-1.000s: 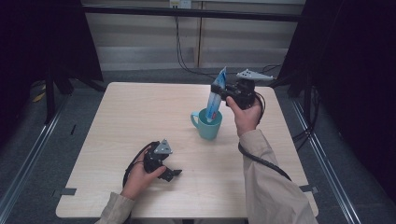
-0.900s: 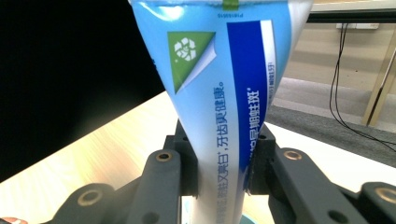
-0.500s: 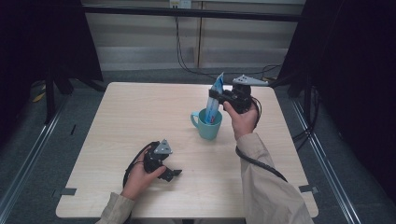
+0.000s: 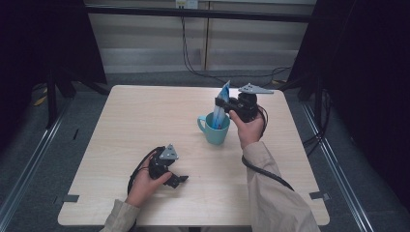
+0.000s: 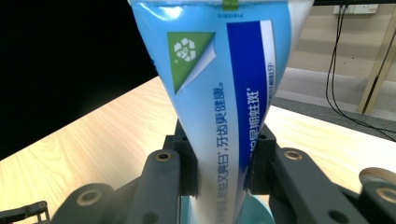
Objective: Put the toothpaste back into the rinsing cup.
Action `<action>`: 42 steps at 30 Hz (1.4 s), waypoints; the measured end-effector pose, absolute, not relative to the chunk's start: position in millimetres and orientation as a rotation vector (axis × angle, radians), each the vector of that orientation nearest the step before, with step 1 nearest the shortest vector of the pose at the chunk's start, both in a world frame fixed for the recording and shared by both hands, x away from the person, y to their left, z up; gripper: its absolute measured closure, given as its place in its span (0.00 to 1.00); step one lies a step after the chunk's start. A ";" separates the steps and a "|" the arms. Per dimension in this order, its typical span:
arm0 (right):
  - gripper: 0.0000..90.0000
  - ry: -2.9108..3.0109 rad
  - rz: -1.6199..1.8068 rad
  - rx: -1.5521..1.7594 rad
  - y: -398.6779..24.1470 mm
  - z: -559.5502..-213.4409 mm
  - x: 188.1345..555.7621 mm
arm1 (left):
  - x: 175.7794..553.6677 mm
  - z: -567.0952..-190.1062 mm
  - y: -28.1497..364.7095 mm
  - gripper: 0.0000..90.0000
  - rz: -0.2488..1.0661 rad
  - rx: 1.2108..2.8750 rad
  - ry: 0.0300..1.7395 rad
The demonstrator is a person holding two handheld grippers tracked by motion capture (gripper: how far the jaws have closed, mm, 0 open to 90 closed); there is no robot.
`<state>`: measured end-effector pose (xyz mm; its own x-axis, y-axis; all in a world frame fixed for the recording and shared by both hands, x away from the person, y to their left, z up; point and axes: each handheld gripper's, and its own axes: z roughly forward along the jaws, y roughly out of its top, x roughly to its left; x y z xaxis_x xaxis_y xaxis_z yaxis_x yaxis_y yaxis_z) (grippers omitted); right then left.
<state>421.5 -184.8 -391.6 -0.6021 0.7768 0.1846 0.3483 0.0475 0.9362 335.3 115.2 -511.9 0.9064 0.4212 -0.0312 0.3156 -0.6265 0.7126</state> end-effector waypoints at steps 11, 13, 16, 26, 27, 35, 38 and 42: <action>0.79 1.960 1.575 1.141 -183.0 -401.2 422.0 | 335.3 -512.0 115.2 0.02 0.178 2.295 0.522; 0.79 1.967 1.572 1.141 -182.5 -403.0 421.9 | 335.3 -512.0 115.2 0.02 0.177 2.295 0.523; 0.79 1.961 1.567 1.143 -182.3 -405.6 421.2 | 335.1 -511.9 115.3 0.02 0.177 2.297 0.525; 0.78 1.966 1.559 1.143 -185.0 -412.7 419.4 | 335.1 -511.9 115.3 0.02 0.175 2.298 0.525; 0.78 1.966 1.559 1.141 -185.4 -413.8 419.3 | 335.1 -511.9 115.3 0.02 0.174 2.298 0.525; 0.77 1.965 1.565 1.140 -187.2 -419.7 418.9 | 335.1 -511.9 115.3 0.02 0.176 2.297 0.525; 0.77 1.968 1.566 1.139 -187.3 -421.5 419.0 | 335.1 -511.9 115.3 0.02 0.176 2.297 0.525; 0.76 1.957 1.576 1.146 -189.0 -423.2 419.1 | 334.9 -511.9 115.3 0.02 0.179 2.297 0.527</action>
<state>419.1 -189.0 -423.2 -0.5963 0.7790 0.1939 0.3557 0.0398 0.9337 334.9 115.3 -511.9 0.9050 0.4243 -0.0302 0.3178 -0.6272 0.7111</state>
